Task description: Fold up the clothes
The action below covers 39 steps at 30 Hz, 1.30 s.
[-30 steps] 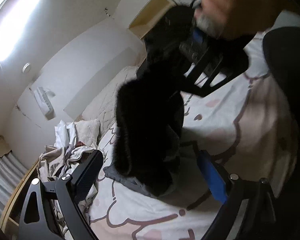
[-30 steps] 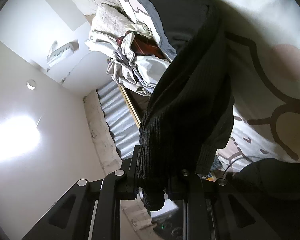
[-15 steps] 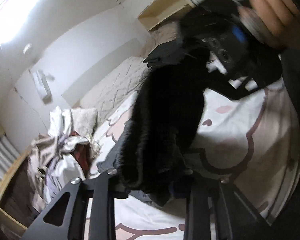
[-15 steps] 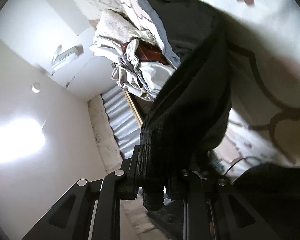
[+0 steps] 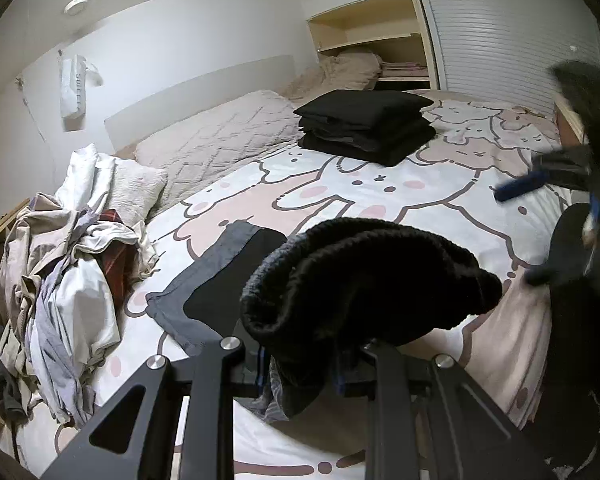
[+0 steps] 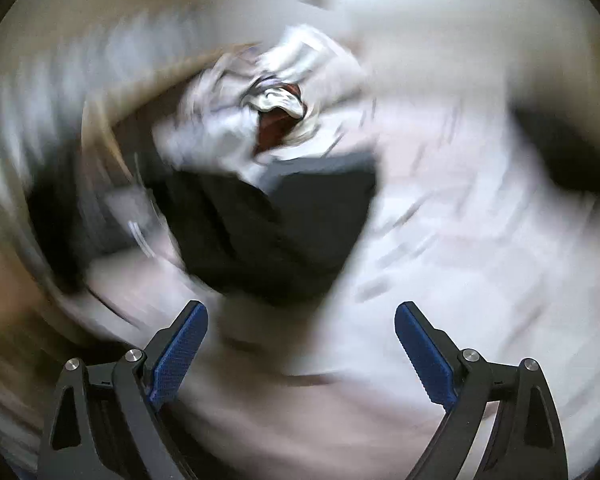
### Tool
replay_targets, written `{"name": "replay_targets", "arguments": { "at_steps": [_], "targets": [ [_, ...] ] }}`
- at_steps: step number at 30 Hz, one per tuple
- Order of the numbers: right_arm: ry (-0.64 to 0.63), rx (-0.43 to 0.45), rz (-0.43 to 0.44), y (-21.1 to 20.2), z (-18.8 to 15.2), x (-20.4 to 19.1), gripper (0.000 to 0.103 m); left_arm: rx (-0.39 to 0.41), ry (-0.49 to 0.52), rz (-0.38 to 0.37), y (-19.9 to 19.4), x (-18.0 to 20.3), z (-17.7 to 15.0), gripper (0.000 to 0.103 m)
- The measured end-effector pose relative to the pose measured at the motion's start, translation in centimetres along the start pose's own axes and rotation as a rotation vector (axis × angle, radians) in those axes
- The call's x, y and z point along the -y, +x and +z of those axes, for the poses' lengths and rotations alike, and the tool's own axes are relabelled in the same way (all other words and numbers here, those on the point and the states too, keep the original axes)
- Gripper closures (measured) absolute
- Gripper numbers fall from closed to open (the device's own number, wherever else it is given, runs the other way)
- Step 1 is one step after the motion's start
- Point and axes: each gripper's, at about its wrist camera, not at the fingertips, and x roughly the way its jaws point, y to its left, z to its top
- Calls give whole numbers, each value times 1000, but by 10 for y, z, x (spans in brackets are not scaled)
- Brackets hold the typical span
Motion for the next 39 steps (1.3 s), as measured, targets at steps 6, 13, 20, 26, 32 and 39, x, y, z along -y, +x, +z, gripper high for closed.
{"name": "replay_targets", "arguments": {
  "at_steps": [6,13,20,26,32,39],
  "targets": [
    [-647,183,-276,39,-40,-91,8,-3,23,-17,-2,2,3,80],
    [-671,235,-355,87,-17,-94,32,-4,69,-26,-9,4,-1,80],
    [-629,278,-260,59,20,-65,87,11,156,-25,-36,12,-2,80],
    [-713,261,-162,4,36,-58,88,3,219,-90,-79,44,5,80],
    [-782,141,9,-60,24,-69,88,-61,178,-221,-131,85,7,80],
    [-696,-41,236,-105,8,-77,88,-177,71,-353,-147,114,5,79]
  ]
}}
